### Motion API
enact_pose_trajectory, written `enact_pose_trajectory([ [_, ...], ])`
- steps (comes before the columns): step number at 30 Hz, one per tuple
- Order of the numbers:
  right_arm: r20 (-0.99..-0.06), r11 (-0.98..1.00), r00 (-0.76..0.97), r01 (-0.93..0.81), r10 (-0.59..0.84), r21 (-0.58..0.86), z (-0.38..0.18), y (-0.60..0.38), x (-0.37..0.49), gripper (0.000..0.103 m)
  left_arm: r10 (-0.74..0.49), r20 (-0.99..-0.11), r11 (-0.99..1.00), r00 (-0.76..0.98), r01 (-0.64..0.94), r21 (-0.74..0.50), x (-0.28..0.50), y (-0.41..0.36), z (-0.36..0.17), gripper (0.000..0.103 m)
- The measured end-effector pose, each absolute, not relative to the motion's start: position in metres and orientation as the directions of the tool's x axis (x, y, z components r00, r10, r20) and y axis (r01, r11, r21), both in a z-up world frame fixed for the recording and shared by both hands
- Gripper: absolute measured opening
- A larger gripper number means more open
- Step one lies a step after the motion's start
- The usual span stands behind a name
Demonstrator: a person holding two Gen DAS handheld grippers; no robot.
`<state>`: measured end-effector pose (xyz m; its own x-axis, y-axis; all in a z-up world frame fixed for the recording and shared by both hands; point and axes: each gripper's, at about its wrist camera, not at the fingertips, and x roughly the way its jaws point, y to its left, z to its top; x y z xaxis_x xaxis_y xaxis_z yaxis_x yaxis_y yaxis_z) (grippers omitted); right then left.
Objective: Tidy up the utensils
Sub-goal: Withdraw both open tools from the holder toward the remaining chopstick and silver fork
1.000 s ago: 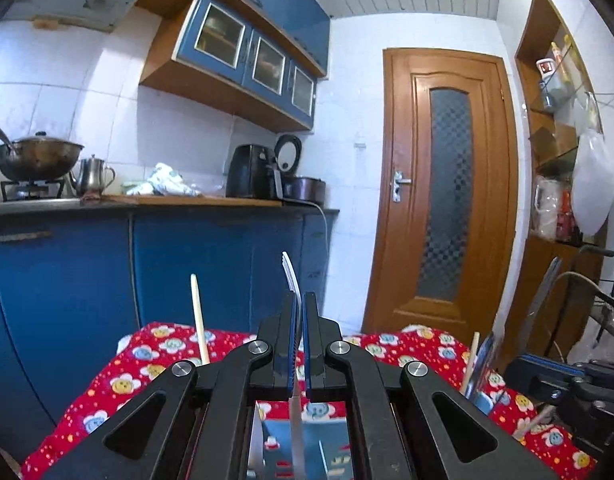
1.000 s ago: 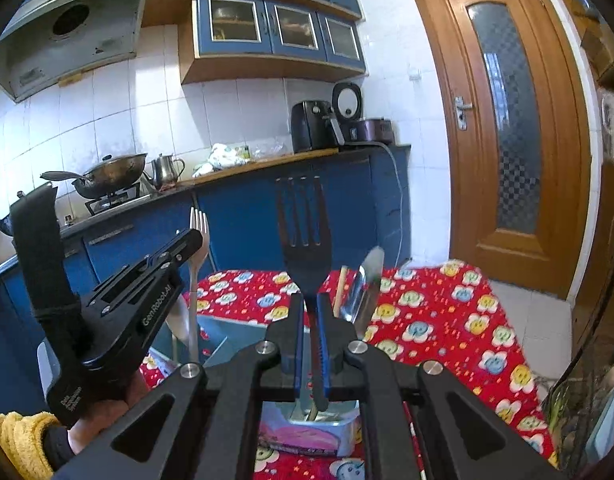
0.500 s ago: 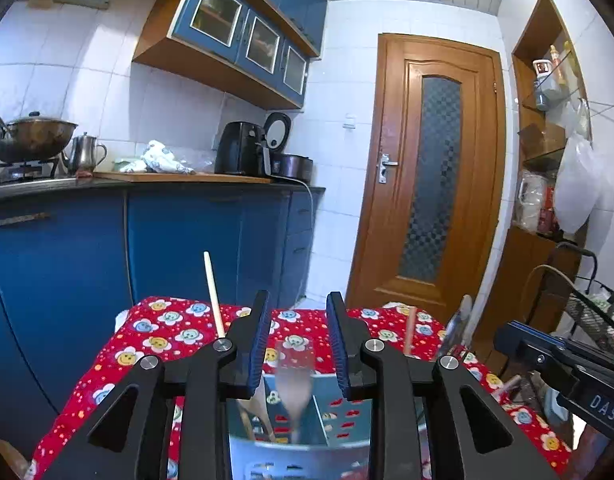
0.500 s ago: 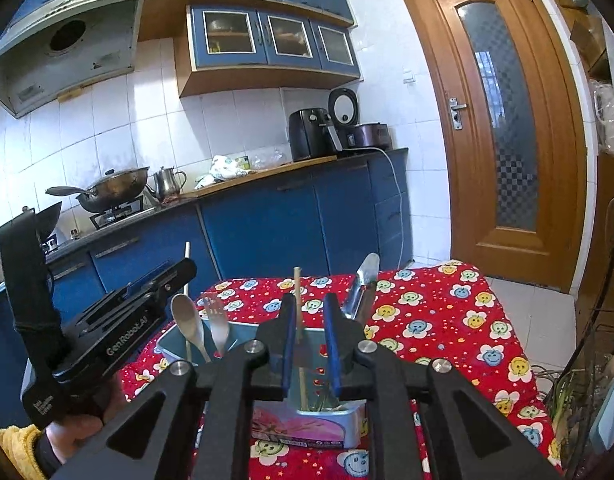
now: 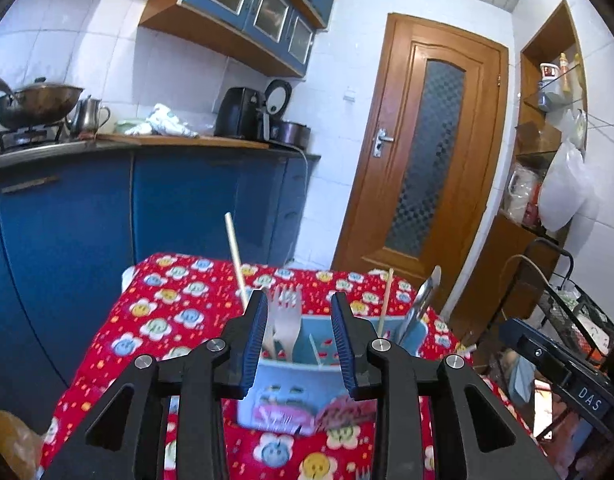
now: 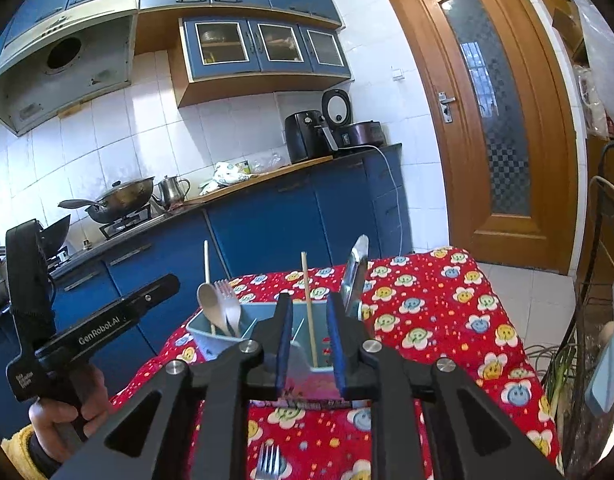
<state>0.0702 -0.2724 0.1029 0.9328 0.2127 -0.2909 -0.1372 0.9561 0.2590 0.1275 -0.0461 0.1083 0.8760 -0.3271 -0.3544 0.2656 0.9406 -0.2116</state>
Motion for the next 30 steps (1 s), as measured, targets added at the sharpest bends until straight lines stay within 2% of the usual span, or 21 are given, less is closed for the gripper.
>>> enact_pose_trajectory([
  [13,-0.348,0.949,0.910,-0.122,0.224,0.292,0.086,-0.267,0.035,0.025,-0.340,-0.506,0.940,0.793,0.264,-0.219,0.095,-0.033,0.087,0.034],
  [30,-0.438,0.935,0.865,-0.094,0.247,0.343,0.041,-0.276,0.008,0.031,-0.303,-0.706,0.952,0.640,0.168,-0.256,0.079,-0.036,0.025,0.034],
])
